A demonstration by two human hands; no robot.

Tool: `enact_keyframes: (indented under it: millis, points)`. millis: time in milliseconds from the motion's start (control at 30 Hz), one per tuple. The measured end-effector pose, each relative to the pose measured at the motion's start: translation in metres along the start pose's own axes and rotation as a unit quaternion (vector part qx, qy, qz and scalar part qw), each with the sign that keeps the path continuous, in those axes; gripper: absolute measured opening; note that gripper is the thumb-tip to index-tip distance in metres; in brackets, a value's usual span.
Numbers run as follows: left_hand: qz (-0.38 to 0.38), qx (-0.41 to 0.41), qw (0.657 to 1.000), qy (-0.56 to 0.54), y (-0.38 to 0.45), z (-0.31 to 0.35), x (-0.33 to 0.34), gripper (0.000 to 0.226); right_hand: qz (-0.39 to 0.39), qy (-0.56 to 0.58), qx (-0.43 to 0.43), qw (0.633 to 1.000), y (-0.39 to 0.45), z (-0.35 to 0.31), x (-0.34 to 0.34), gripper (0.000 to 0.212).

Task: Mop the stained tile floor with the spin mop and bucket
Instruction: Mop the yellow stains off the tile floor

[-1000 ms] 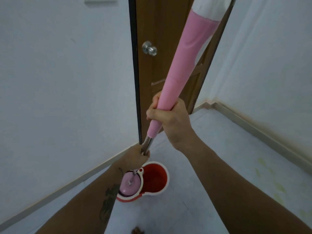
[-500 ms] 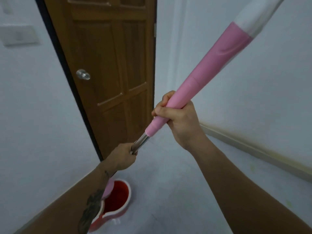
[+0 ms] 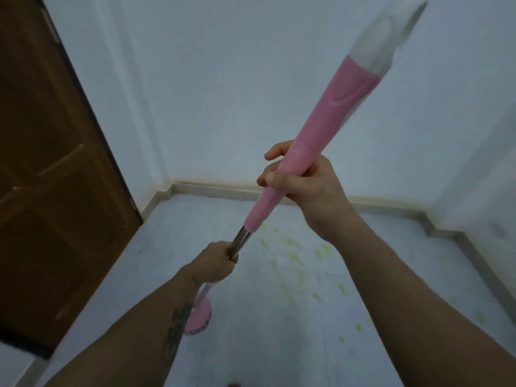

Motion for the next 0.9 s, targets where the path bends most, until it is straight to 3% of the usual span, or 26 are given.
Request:
enact_keyframes:
  millis: [100,267,433,667,767,900]
  points:
    - [-0.053,0.031,0.998,0.005,0.042,0.014,0.015,0.005,0.027,-0.042,0.037,0.998,0.012,0.015,-0.017,0.023]
    - [-0.108,0.05,0.993,-0.01,0.107,0.039,0.031,0.018,0.123,-0.089,0.055,0.987,0.04,0.036,-0.031,0.021]
    - [-0.142,0.08,0.986,-0.024,0.152,0.062,0.047,0.025,0.249,-0.158,0.102,0.95,0.058,0.069,-0.043,0.021]
    - [-0.264,0.017,0.962,-0.063,0.165,0.071,0.091,0.05,0.195,-0.26,0.215,0.921,0.031,0.127,-0.063,0.016]
    - [-0.271,-0.003,0.958,-0.089,0.164,0.081,0.107,0.058,0.177,-0.251,0.226,0.924,0.022,0.127,-0.087,0.013]
    - [-0.254,-0.026,0.961,-0.102,0.152,0.106,0.124,0.048,0.125,-0.246,0.246,0.929,0.005,0.126,-0.114,0.014]
Point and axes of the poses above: each hand's wrist, its own y-axis towards the middle knuckle, its own x-axis out of the palm, z = x × y, the point moved 1 cm from there along y, towards the middle knuckle, and after that the axes turned 11 degrees about -y, right-handed, at the moved point
